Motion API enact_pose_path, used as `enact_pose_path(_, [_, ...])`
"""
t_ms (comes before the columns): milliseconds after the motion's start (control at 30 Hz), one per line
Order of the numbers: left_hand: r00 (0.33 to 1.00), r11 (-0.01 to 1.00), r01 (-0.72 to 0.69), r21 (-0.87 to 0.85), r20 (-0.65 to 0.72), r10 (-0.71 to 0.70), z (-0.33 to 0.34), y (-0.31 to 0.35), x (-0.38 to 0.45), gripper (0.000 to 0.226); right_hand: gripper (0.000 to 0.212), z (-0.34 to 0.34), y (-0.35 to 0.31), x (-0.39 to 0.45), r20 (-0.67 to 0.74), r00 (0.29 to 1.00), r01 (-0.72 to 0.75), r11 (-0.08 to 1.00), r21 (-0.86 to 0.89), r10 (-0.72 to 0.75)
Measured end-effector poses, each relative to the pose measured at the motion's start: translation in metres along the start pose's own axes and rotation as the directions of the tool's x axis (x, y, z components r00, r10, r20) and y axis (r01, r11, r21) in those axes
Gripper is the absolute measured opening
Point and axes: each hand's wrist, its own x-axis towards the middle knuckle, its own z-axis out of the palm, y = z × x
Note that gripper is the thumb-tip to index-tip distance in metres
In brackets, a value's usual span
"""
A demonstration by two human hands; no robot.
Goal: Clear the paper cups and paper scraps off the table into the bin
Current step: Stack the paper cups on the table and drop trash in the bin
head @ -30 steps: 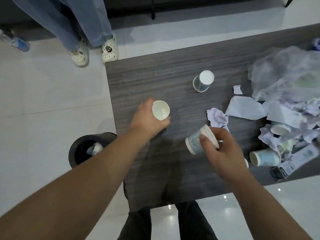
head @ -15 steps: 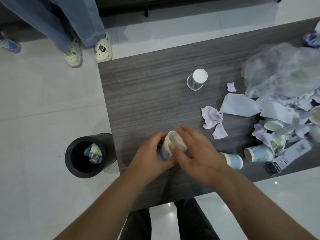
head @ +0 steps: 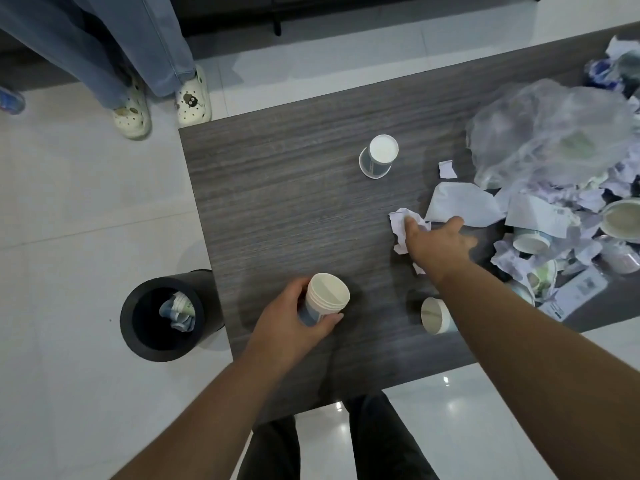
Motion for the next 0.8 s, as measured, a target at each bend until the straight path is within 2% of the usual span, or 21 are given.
enact_pose_path(100, [1.0,1.0,0.012,-0.018,0.007,-0.012,0.006,0.001,0.0,0.066,0.069,0.014,0.007,0.01,0.027,0.998,-0.05,0.999,-0.011,0.05])
enact_pose_path(167, [1.0,0.999,0.015,-0.034,0.007,-0.015,0.009,0.002,0.0,0.067,0.053,0.019,0.016,0.014,0.02,0.999,-0.031,0.995,0.095,0.029])
enact_pose_path(233, [1.0,0.999,0.02,-0.041,0.011,-0.019,0.011,0.002,0.001,0.067,0.035,0.021,0.024,0.015,0.021,0.999,0.034,0.982,0.188,-0.039])
enact_pose_path(300, [1.0,0.999,0.023,-0.046,0.017,-0.022,0.012,0.001,0.001,0.067,0.026,0.018,0.029,0.012,0.038,0.992,0.11,0.968,0.224,-0.121])
enact_pose_path(400, [0.999,0.998,0.027,-0.05,0.019,-0.026,0.013,-0.003,0.002,0.069,0.011,0.008,0.028,-0.003,0.042,0.942,0.322,0.93,0.177,-0.334])
enact_pose_path(433, [0.999,0.998,0.027,-0.053,0.022,-0.026,0.012,-0.004,0.003,0.069,0.014,0.006,0.027,-0.012,0.071,0.905,0.406,0.9,0.157,-0.42])
enact_pose_path(533, [0.999,0.997,0.033,-0.073,0.023,-0.032,0.011,-0.003,0.004,0.065,0.043,0.003,0.021,-0.056,0.216,0.749,0.609,0.779,0.148,-0.627])
enact_pose_path(567, [0.999,0.996,0.035,-0.08,0.026,-0.033,0.011,-0.002,0.004,0.063,0.043,0.003,0.021,-0.071,0.26,0.683,0.671,0.727,0.147,-0.683])
enact_pose_path(633, [0.998,0.995,0.034,-0.094,0.051,-0.029,0.012,0.002,0.004,0.059,0.029,0.007,0.022,-0.097,0.373,0.577,0.722,0.667,0.183,-0.727])
enact_pose_path(700, [0.997,0.993,0.019,-0.115,0.073,-0.011,0.013,0.006,0.003,0.059,0.018,0.006,0.022,-0.119,0.522,0.542,0.635,0.728,0.258,-0.658])
enact_pose_path(800, [0.996,0.993,0.0,-0.116,0.088,0.01,0.013,0.005,0.002,0.058,0.039,0.008,0.021,-0.129,0.62,0.584,0.507,0.832,0.224,-0.523])
